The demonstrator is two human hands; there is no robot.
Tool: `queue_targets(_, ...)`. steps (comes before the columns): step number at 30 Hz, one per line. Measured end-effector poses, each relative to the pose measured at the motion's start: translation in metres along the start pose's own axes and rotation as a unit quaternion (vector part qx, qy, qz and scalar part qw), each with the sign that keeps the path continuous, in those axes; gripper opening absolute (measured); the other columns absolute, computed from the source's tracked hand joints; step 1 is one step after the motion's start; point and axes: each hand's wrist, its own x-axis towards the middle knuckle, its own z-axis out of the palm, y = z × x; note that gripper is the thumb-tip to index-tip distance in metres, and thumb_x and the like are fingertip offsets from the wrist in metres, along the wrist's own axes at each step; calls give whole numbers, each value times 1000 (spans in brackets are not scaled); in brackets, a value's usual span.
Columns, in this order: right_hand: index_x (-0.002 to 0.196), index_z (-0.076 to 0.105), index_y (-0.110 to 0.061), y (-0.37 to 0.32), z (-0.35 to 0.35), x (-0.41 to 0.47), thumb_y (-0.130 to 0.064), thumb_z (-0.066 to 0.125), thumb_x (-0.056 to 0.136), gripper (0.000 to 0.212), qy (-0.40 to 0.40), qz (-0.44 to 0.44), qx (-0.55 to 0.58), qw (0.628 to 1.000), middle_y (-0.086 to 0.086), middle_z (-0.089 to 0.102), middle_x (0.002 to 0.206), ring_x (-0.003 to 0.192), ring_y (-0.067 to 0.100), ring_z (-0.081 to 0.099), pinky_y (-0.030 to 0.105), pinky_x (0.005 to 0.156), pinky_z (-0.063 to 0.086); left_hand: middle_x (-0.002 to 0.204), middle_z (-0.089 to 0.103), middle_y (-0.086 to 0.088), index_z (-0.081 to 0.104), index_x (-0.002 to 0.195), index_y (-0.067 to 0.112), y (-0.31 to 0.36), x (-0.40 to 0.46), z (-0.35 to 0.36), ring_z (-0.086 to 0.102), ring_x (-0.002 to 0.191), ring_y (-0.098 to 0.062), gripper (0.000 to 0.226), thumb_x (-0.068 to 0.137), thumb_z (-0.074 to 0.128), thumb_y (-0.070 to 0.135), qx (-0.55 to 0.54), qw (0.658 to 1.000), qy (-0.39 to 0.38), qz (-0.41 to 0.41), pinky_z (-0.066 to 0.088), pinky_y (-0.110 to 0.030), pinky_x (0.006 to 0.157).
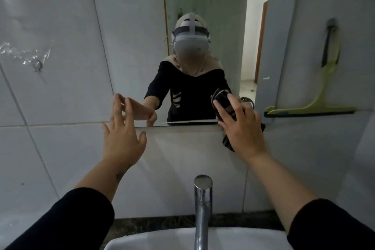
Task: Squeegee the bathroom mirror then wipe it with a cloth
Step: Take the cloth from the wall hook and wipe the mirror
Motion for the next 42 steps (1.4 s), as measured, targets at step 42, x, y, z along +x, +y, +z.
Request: queue_targets(42, 132, 53, -29, -128, 30, 34, -5, 32, 87, 55, -5, -294, 32, 955, 6, 39, 134, 95, 31, 58, 39, 69, 45, 159, -10, 10, 8, 151, 22, -73, -31, -25, 10, 146, -22, 74, 91, 51, 28, -75, 997, -25, -3, 24, -54, 114)
